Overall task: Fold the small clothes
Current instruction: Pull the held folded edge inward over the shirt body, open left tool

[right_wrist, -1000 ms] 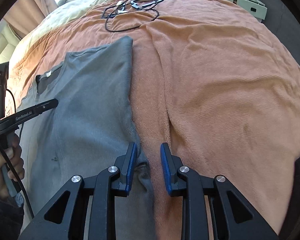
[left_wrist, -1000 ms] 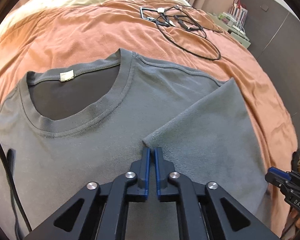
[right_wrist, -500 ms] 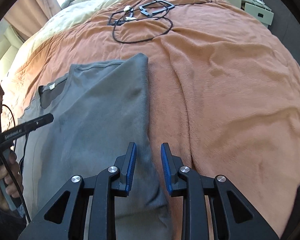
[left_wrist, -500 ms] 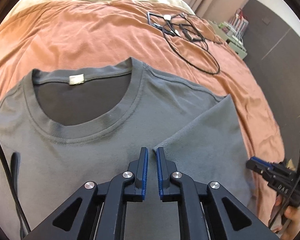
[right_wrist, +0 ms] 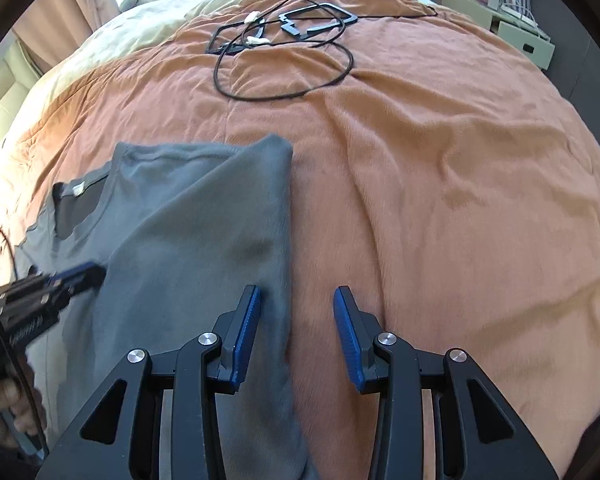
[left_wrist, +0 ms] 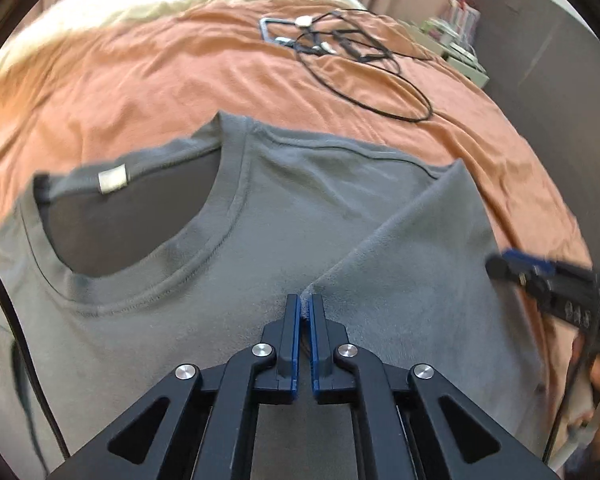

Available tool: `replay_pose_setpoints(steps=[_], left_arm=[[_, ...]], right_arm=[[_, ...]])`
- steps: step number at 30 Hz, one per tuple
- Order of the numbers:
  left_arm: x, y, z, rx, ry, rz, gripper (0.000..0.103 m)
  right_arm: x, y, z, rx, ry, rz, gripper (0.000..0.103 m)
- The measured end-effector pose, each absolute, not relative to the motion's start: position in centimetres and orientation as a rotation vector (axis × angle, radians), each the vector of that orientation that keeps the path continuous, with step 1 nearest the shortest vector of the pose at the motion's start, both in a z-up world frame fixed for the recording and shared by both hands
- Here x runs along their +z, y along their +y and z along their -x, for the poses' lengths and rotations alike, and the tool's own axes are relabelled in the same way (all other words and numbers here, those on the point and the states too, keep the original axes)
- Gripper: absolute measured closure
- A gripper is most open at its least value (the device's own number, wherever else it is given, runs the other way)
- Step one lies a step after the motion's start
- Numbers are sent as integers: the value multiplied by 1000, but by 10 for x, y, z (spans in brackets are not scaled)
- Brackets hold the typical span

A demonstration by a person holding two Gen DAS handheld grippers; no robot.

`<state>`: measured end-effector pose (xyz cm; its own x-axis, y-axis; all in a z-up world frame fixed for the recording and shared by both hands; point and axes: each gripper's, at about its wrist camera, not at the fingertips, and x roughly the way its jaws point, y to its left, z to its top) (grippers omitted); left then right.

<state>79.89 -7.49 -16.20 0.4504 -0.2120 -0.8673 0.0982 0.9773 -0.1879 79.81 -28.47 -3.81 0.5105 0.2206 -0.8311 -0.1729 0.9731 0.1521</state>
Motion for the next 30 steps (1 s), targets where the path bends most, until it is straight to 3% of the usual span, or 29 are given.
replay_pose_setpoints(steps=[5, 15, 30], left_arm=[[-145, -70, -797, -196, 1080, 86, 100], [-166, -68, -798, -151, 1162, 40, 100], [-156, -61, -793, -127, 1163, 50, 100]], right_arm=[[-36, -283, -820, 226, 1003, -60, 69], [-37, -272, -848, 251, 997, -55, 69], [-31, -270, -868, 198, 966, -39, 69]])
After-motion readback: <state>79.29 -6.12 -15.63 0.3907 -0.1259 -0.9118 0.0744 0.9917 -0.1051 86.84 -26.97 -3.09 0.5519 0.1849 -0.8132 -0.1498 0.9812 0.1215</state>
